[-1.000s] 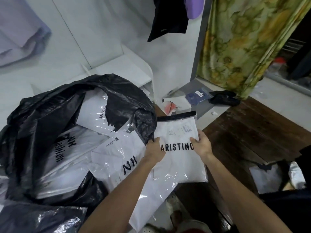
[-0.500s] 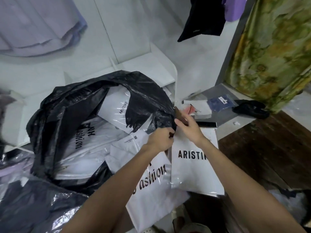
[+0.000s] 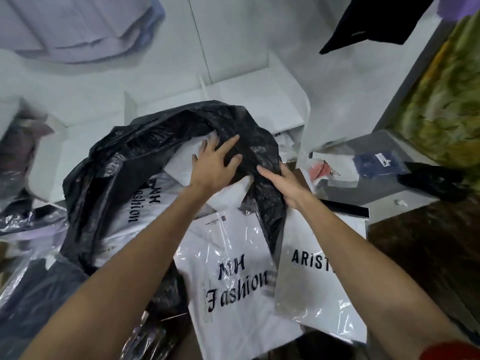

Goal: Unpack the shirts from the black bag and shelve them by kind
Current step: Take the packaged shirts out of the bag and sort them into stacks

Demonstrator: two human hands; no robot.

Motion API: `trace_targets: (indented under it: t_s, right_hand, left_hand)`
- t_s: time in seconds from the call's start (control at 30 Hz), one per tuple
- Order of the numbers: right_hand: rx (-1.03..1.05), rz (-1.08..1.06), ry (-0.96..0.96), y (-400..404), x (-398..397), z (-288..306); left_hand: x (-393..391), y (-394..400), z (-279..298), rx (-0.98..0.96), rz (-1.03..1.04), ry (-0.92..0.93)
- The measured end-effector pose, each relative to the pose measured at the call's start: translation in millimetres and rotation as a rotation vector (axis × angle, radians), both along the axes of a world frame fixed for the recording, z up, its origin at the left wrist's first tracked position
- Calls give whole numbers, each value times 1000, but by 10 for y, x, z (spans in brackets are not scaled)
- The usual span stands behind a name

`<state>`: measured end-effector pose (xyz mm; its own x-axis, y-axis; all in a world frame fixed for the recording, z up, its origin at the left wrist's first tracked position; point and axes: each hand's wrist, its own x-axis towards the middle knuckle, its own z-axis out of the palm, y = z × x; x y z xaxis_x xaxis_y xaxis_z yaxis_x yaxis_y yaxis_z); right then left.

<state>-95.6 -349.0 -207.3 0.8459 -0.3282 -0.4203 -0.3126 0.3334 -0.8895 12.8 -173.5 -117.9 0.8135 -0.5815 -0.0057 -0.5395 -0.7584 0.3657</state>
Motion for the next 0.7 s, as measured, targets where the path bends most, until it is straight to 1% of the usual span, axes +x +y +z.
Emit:
trace_targets:
  t_s: [0.1, 0.13, 0.23, 0.37, 0.47, 0.53, 0.6, 0.63, 0.7]
  right_hand:
    - [-39, -5, 10, 6, 150, -59]
    - [-52, -4, 12, 8, 186, -64]
    - [-71, 11, -15, 49, 300, -86]
    - [-140, 44, -26, 131, 445, -101]
    - [-200, 111, -22, 97, 453, -87]
    - [-261, 183, 11, 39, 404, -46]
    - [-374, 251, 81, -18, 342, 22]
    - [-480, 263, 120, -41, 321, 61]
    - [-776, 218, 159, -25, 310, 186]
  left_hand:
    - [246, 130, 172, -92, 30, 69]
    - [321, 171, 236, -97, 33, 77]
    - [523, 281, 401, -55, 40, 65]
    - [720, 374, 502, -32, 29, 92]
    - [817, 401, 594, -14, -8, 97]
    - [879, 389, 676, 26, -7, 143]
    - [927, 374, 764, 52, -17, 181]
    - [955, 378, 802, 50, -37, 182]
    - [985, 405, 862, 37, -90, 166]
